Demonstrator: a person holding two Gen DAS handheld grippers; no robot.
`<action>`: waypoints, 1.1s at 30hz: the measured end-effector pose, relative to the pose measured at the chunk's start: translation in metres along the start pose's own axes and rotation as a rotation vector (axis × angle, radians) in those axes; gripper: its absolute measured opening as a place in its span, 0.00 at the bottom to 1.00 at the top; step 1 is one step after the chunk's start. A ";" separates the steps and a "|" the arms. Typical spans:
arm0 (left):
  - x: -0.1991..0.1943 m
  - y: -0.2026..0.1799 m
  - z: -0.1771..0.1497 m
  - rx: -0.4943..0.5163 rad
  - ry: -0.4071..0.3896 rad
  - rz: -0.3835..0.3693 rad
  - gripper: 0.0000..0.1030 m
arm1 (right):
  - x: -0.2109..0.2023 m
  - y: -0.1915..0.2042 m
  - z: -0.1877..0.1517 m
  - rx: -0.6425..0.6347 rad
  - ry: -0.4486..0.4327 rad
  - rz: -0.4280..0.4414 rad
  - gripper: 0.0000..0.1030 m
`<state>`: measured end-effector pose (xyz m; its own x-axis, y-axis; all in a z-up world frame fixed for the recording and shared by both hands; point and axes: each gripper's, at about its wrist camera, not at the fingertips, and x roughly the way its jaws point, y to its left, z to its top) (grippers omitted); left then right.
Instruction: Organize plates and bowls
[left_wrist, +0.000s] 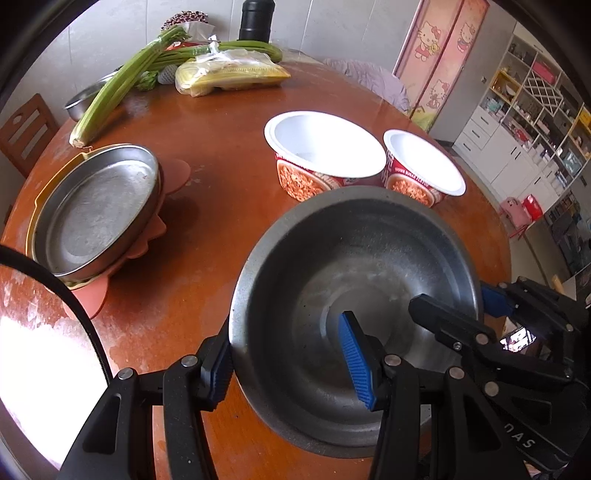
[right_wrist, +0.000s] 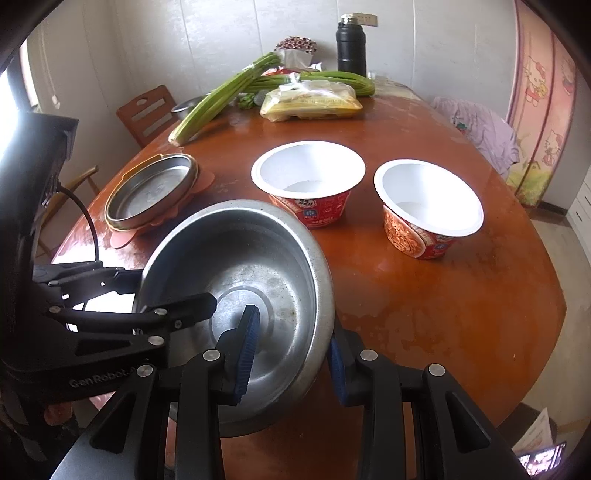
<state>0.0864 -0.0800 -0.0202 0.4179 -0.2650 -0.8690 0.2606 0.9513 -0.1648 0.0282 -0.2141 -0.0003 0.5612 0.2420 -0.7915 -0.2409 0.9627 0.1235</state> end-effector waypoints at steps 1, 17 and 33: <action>0.002 0.000 0.000 0.004 0.003 0.002 0.51 | 0.001 0.000 0.000 0.002 0.005 -0.001 0.36; 0.010 -0.006 0.002 0.062 0.036 0.000 0.51 | 0.009 -0.014 0.001 0.073 0.039 0.040 0.37; 0.003 0.000 0.009 0.093 0.053 -0.065 0.51 | 0.006 -0.026 0.003 0.161 0.011 0.006 0.38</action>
<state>0.0956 -0.0822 -0.0188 0.3519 -0.3143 -0.8817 0.3658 0.9132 -0.1796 0.0400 -0.2376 -0.0065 0.5516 0.2477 -0.7965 -0.1138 0.9683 0.2223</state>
